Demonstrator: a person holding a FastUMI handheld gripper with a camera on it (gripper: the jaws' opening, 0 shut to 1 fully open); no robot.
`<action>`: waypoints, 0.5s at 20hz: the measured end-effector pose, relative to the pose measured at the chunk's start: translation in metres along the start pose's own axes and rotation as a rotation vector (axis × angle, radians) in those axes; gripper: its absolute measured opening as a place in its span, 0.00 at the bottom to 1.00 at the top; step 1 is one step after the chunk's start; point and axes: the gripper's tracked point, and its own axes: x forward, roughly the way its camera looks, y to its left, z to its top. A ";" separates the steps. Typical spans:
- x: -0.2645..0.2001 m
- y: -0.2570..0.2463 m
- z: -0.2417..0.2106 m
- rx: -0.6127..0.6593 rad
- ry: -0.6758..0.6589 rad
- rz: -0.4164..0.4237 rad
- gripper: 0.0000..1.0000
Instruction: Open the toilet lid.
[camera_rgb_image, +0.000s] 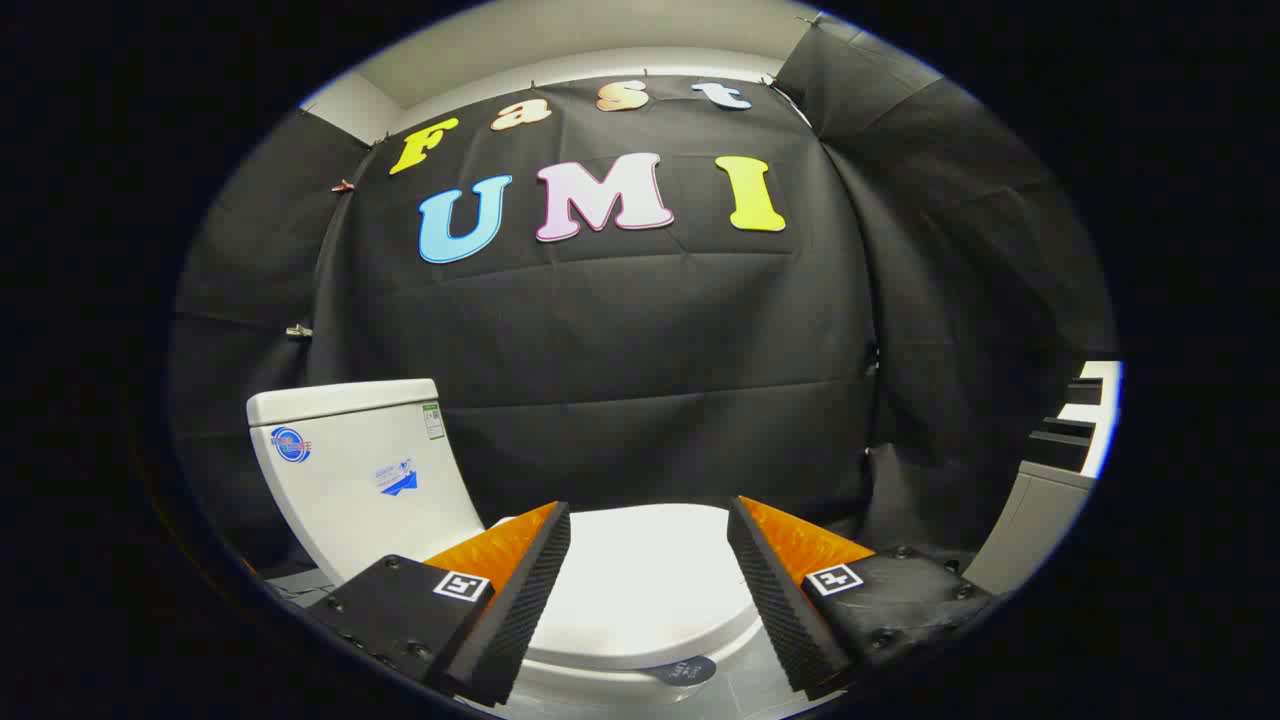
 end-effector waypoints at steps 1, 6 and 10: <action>0.000 0.001 -0.001 -0.003 0.003 0.005 0.99; 0.001 0.000 -0.004 -0.003 0.013 0.004 0.99; 0.001 -0.002 -0.004 0.011 0.015 -0.001 0.99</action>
